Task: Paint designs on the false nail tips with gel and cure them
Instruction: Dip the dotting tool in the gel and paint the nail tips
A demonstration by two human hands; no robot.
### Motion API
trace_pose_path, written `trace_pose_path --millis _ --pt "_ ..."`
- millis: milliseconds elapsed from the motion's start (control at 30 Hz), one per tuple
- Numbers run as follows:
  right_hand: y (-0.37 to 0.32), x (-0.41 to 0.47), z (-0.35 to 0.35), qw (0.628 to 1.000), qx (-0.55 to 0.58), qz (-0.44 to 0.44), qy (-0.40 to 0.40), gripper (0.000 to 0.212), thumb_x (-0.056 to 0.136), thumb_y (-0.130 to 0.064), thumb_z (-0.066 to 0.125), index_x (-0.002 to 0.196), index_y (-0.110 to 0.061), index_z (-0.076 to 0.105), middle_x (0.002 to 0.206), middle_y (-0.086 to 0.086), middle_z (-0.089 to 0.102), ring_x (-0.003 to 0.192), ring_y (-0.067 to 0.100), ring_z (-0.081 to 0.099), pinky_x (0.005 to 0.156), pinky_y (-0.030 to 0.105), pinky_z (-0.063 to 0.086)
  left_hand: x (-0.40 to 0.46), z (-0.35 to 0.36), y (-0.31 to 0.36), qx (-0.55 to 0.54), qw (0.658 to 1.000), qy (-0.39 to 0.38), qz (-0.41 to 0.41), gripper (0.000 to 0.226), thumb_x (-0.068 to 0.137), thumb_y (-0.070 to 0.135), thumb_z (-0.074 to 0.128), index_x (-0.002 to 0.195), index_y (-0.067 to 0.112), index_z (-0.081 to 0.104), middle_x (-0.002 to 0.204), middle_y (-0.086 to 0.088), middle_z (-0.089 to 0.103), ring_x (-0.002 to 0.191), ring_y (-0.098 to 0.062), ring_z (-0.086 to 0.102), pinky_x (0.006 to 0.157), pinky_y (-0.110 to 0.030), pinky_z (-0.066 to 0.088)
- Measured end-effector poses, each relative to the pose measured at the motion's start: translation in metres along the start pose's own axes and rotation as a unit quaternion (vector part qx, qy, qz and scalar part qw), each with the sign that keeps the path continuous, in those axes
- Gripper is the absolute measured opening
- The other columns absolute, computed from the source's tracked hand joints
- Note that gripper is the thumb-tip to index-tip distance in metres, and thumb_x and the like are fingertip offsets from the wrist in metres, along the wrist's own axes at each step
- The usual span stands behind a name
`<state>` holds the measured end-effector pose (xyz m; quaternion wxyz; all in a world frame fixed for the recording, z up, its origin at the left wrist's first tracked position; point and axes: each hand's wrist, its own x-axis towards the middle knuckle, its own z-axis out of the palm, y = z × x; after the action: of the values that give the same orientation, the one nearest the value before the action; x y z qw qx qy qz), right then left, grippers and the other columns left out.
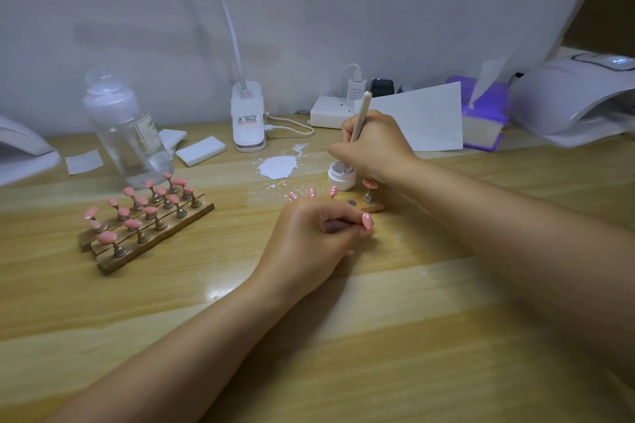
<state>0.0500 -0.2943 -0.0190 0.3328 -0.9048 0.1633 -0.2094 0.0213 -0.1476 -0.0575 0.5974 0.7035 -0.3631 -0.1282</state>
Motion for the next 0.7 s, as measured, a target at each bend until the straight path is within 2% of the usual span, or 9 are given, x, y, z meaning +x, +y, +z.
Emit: trace_pose_path --millis 133,200,300,433,533,600,667,700 --pt "0.001 0.000 0.000 1.000 0.001 -0.008 0.006 0.034 0.071 -0.009 0.059 0.047 -0.017 0.038 0.048 -0.005 0.039 0.048 0.011 0.037 0.046 0.024 0.028 0.000 0.000 0.000 0.000 1.000 -0.003 0.001 0.023 0.077 -0.001 0.067 0.066 0.019 0.069 0.069 0.010 0.068 0.073 0.009 0.063 0.052 -0.011 0.049" --pt "0.003 -0.001 0.001 1.000 0.015 0.001 0.005 0.030 0.071 -0.010 0.059 0.049 -0.016 0.039 0.050 -0.003 0.042 0.049 0.014 0.040 0.048 0.025 0.035 0.000 0.000 0.000 0.002 1.000 -0.001 0.002 0.022 0.077 -0.002 0.067 0.066 0.017 0.069 0.068 0.010 0.068 0.072 0.008 0.063 0.052 -0.011 0.049" --pt "0.002 -0.004 -0.003 0.997 0.059 0.003 0.041 0.030 0.072 -0.012 0.060 0.049 -0.016 0.042 0.051 -0.003 0.048 0.054 0.014 0.045 0.053 0.025 0.038 0.000 0.000 0.000 0.009 1.000 -0.002 -0.001 0.022 0.077 -0.002 0.067 0.066 0.017 0.069 0.068 0.011 0.068 0.070 0.008 0.063 0.052 -0.011 0.049" --pt "0.000 -0.024 -0.017 0.969 0.194 0.001 0.152 0.036 0.082 -0.024 0.063 0.052 -0.017 0.045 0.039 -0.008 0.050 0.043 0.002 0.049 0.045 0.016 0.039 0.000 0.000 0.000 0.013 1.000 -0.002 0.001 0.026 0.077 -0.001 0.067 0.065 0.022 0.068 0.066 0.015 0.067 0.069 0.006 0.064 0.052 -0.011 0.049" --pt "0.001 -0.056 -0.023 0.941 0.298 0.003 0.158 0.032 0.084 -0.031 0.064 0.059 -0.015 0.053 0.041 -0.008 0.056 0.040 0.001 0.053 0.045 0.014 0.042 0.001 0.000 0.000 0.023 1.000 -0.001 0.004 0.026 0.078 0.000 0.067 0.065 0.023 0.068 0.064 0.017 0.066 0.067 0.008 0.063 0.052 -0.010 0.049" --pt "0.005 -0.079 -0.021 0.929 0.343 0.001 0.140 0.032 0.080 -0.029 0.069 0.056 -0.015 0.054 0.043 -0.004 0.058 0.042 0.004 0.053 0.047 0.014 0.042 0.001 0.000 0.001 0.029 1.000 -0.005 0.007 0.027 0.078 -0.001 0.067 0.065 0.023 0.067 0.058 0.021 0.065 0.061 0.011 0.060 0.053 -0.005 0.046" --pt "0.009 -0.094 -0.016 0.922 0.363 0.007 0.135 0.033 0.074 -0.028 0.074 0.053 -0.015 0.051 0.047 0.000 0.056 0.050 0.007 0.054 0.055 0.020 0.047 0.000 0.000 0.003 0.043 0.999 -0.003 0.021 0.029 0.077 -0.003 0.067 0.064 0.023 0.066 0.056 0.021 0.064 0.054 0.013 0.057 0.057 0.002 0.040" --pt "0.010 -0.097 -0.014 0.921 0.364 0.013 0.136 0.035 0.070 -0.029 0.076 0.052 -0.015 0.048 0.049 0.005 0.053 0.056 0.013 0.055 0.063 0.030 0.052 0.000 0.000 0.003 0.053 0.998 0.000 0.027 0.031 0.077 -0.003 0.066 0.064 0.024 0.065 0.058 0.020 0.064 0.054 0.012 0.057 0.060 0.004 0.038"
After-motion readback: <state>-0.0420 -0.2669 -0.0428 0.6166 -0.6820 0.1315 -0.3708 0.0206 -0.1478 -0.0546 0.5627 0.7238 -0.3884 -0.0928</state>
